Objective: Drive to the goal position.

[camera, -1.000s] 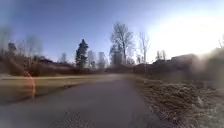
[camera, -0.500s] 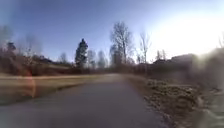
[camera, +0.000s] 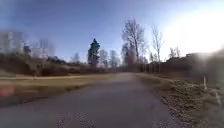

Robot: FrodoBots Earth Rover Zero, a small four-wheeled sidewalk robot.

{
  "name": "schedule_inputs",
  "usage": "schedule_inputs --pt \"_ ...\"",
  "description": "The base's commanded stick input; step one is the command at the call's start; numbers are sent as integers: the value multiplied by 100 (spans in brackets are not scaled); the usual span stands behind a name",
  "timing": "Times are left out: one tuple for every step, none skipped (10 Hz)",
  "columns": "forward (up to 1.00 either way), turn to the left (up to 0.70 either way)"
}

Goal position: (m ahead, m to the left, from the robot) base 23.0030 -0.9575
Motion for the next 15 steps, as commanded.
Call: schedule_inputs --pt "70 0" --pt "70 0" --pt "70 0" --pt "70 0" --pt "70 0" --pt "70 0" --pt "70 0" --pt "70 0" --pt "70 0" --pt "70 0" --pt "70 0" --pt "70 0" --pt "70 0" --pt "70 0" --pt "70 0"
